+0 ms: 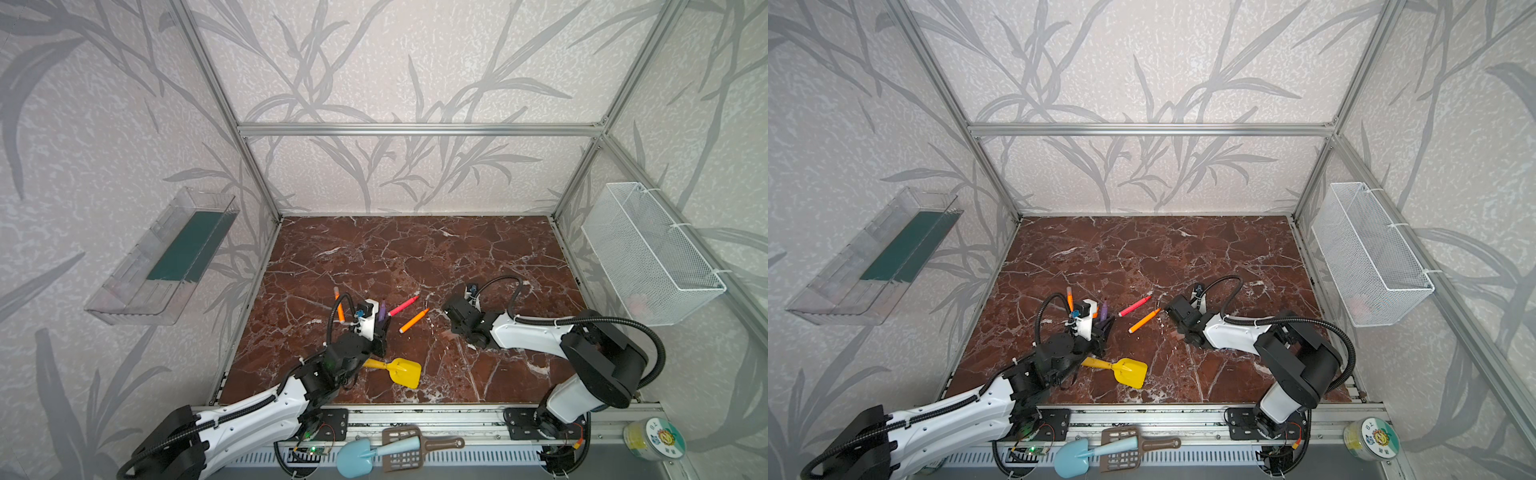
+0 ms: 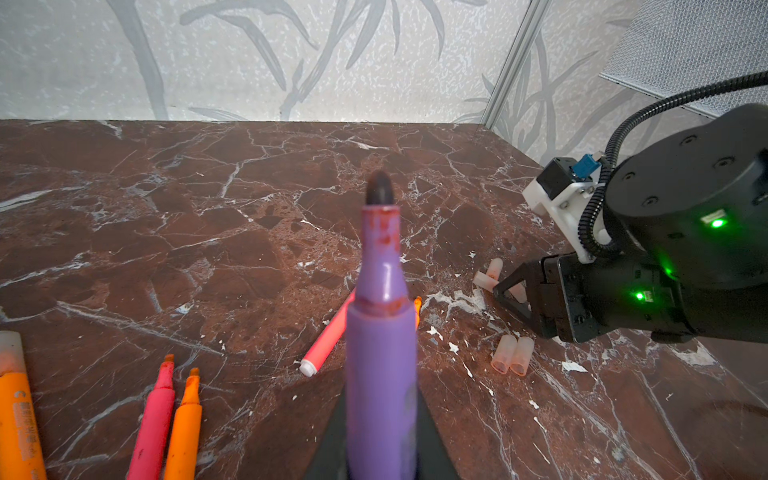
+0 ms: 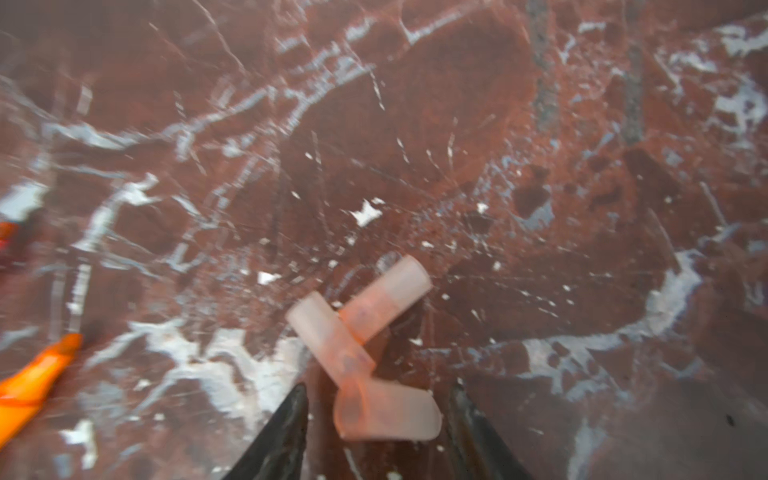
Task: Insert the pens into the pen caps
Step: 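Position the open right gripper above a pink cap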
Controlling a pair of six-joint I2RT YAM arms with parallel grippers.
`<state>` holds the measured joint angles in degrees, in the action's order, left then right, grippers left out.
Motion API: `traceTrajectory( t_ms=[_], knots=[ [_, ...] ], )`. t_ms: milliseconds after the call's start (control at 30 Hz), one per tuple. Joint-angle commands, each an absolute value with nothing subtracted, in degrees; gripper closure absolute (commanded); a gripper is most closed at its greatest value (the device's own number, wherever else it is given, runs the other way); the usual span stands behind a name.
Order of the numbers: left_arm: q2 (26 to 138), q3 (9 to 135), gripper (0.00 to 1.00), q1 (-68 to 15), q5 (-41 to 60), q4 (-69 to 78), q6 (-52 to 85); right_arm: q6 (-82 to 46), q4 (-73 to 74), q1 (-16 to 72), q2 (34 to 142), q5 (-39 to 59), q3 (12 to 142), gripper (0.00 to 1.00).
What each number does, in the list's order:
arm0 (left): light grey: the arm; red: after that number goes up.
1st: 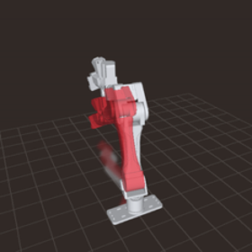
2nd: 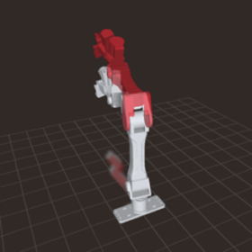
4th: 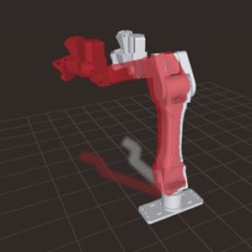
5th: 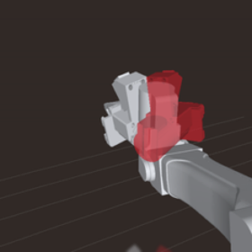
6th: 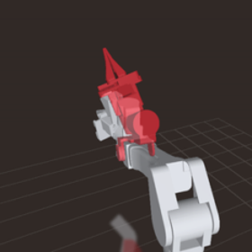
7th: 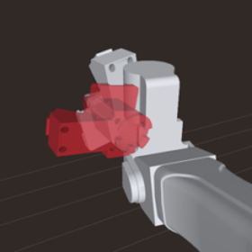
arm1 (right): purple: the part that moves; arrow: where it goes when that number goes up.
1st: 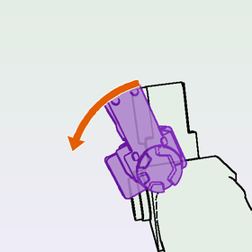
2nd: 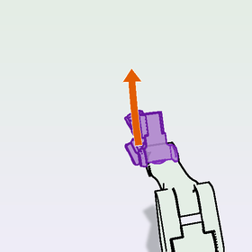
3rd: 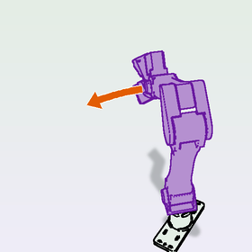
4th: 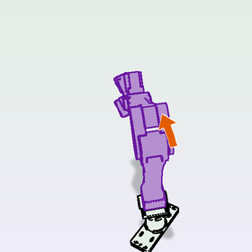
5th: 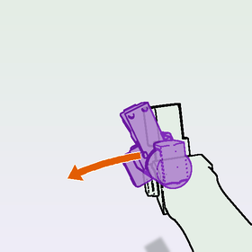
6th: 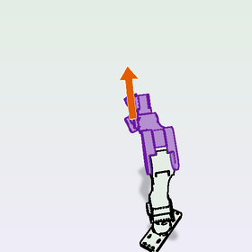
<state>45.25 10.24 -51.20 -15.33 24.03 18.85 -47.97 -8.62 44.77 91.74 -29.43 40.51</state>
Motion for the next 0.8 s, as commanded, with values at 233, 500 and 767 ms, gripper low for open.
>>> traceTrajectory(
  t_ms=[233,500,767],
  knots=[
    [46.2,11.2,1.0,-51.0,-15.1,24.6,18.5,-50.4,-12.3,44.8,90.8,-33.0,37.9,0.47],
    [46.5,11.3,1.0,-51.0,-14.5,24.8,18.8,-51.0,-13.2,44.7,84.5,-34.5,33.5,0.45],
    [46.4,11.4,1.0,-51.0,-14.5,24.5,18.9,-52.6,-14.9,44.7,80.7,-35.7,30.0,0.46]
  ],
)
